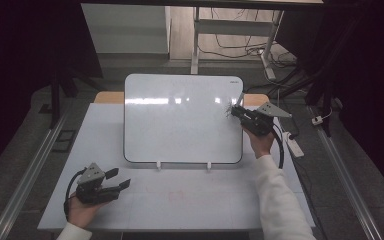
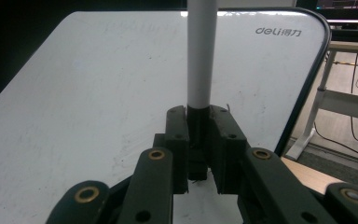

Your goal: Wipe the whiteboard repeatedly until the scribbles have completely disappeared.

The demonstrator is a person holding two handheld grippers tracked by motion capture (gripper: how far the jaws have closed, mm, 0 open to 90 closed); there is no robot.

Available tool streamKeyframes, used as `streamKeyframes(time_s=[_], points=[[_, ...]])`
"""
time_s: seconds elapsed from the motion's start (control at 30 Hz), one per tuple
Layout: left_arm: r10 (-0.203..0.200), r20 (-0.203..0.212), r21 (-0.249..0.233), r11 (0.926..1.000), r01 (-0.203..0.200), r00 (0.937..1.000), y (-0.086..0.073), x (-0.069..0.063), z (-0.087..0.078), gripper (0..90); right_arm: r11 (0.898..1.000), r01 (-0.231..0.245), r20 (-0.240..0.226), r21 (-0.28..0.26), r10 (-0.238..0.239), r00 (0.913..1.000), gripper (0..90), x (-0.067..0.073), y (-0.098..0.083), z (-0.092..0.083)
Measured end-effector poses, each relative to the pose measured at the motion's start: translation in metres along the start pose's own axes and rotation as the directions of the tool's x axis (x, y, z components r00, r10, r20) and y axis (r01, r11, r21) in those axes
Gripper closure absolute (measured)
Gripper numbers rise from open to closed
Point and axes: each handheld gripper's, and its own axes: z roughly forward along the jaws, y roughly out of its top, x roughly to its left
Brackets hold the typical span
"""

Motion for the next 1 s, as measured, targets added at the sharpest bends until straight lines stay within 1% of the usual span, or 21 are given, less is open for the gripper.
streamKeyframes(time_s=[0.03, 0.1, 0.17, 0.2, 0.3, 0.33, 0.37, 0.4, 0.43, 0.47, 0.5, 0.53, 0.6, 0.67, 0.7, 0.73, 0.83, 0.87, 0.9, 0.93, 1.0], points=[[0.001, 0.001, 0.001, 1.0000, -0.001, 1.0000, 0.000, 0.000, 0.000, 36.0, 1.000, -0.006, 0.003, -0.002, 0.006, 1.0000, 78.2, -0.003, 0.001, 0.000], [0.005, 0.000, 0.001, 1.0000, -0.005, 1.0000, 0.000, -0.001, 0.000, 36.0, 0.999, -0.031, 0.047, -0.031, 0.032, 0.9984, 78.2, -0.011, 0.007, 0.000], [0.009, 0.001, -0.002, 1.0000, -0.009, 1.0000, 0.001, -0.002, -0.001, 36.0, 0.998, -0.051, 0.052, -0.043, 0.054, 0.9972, 78.2, -0.016, 0.012, 0.001], [0.009, 0.000, -0.002, 1.0000, -0.009, 1.0000, 0.001, -0.002, -0.001, 36.0, 0.998, -0.043, 0.049, -0.034, 0.045, 0.9978, 78.2, -0.014, 0.012, 0.003], [0.004, 0.001, -0.001, 1.0000, -0.004, 1.0000, 0.000, -0.001, 0.000, 36.0, 0.999, 0.032, -0.021, 0.036, -0.032, 0.9993, 78.2, 0.003, 0.008, 0.009], [0.003, 0.000, -0.001, 1.0000, -0.003, 1.0000, 0.000, 0.000, 0.000, 36.0, 0.998, 0.048, -0.037, 0.046, -0.046, 0.9983, 78.2, 0.007, 0.006, 0.009], [0.003, 0.001, -0.001, 1.0000, -0.003, 1.0000, 0.000, -0.001, 0.000, 36.0, 0.997, 0.059, -0.037, 0.046, -0.057, 0.9977, 78.2, 0.007, 0.006, 0.008], [0.005, 0.000, 0.000, 1.0000, -0.005, 1.0000, 0.000, -0.001, 0.000, 36.0, 0.998, 0.049, -0.018, 0.043, -0.048, 0.9987, 78.2, 0.003, 0.007, 0.006], [0.007, 0.000, 0.001, 1.0000, -0.007, 1.0000, 0.000, -0.002, 0.000, 36.0, 0.999, 0.024, 0.017, 0.022, -0.025, 0.9995, 78.2, -0.003, 0.009, 0.005], [0.008, 0.001, 0.000, 1.0000, -0.008, 1.0000, 0.001, -0.002, 0.000, 36.0, 1.000, -0.002, 0.037, 0.001, 0.002, 0.9993, 78.2, -0.010, 0.012, 0.004], [0.010, 0.002, -0.003, 0.9999, -0.010, 1.0000, 0.001, -0.003, 0.000, 36.0, 1.000, -0.023, 0.050, -0.014, 0.024, 0.9984, 78.2, -0.015, 0.015, 0.003], [0.010, 0.001, -0.003, 0.9999, -0.010, 0.9999, 0.001, -0.003, 0.000, 36.0, 0.999, -0.026, 0.058, -0.022, 0.027, 0.9979, 78.2, -0.017, 0.017, 0.004], [0.009, 0.001, -0.003, 1.0000, -0.009, 1.0000, 0.001, -0.002, 0.000, 36.1, 1.000, -0.015, 0.039, -0.015, 0.016, 0.9991, 78.2, -0.014, 0.017, 0.008], [0.003, -0.002, -0.001, 1.0000, -0.003, 1.0000, 0.001, -0.001, 0.001, 36.1, 1.000, 0.021, -0.016, 0.018, -0.021, 0.9997, 78.2, -0.003, 0.014, 0.014], [0.002, -0.001, 0.001, 1.0000, -0.002, 1.0000, 0.000, 0.000, 0.001, 36.1, 0.998, 0.049, -0.026, 0.029, -0.049, 0.9985, 78.2, 0.001, 0.013, 0.016], [0.002, -0.002, 0.002, 1.0000, -0.002, 1.0000, 0.000, 0.000, 0.001, 36.1, 0.998, 0.054, -0.021, 0.034, -0.053, 0.9984, 78.2, 0.000, 0.015, 0.017], [0.009, -0.001, -0.001, 1.0000, -0.009, 1.0000, 0.001, -0.002, 0.000, 36.1, 1.000, 0.000, 0.049, -0.019, 0.001, 0.9988, 78.2, -0.012, 0.023, 0.017], [0.011, -0.001, -0.003, 0.9999, -0.011, 0.9999, 0.001, -0.002, 0.000, 36.2, 0.999, -0.019, 0.058, -0.030, 0.021, 0.9981, 78.2, -0.015, 0.025, 0.017], [0.011, -0.001, -0.003, 0.9999, -0.011, 0.9999, 0.001, -0.002, 0.000, 36.2, 0.999, -0.024, 0.060, -0.035, 0.026, 0.9978, 78.2, -0.014, 0.026, 0.018], [0.008, -0.002, -0.004, 1.0000, -0.008, 1.0000, 0.001, -0.002, 0.000, 36.2, 1.000, -0.008, 0.050, -0.025, 0.009, 0.9987, 78.3, -0.010, 0.025, 0.021], [0.004, -0.002, -0.003, 1.0000, -0.004, 1.0000, 0.000, -0.001, 0.000, 36.2, 0.999, 0.040, 0.004, 0.012, -0.040, 0.9992, 78.2, 0.001, 0.022, 0.026]])
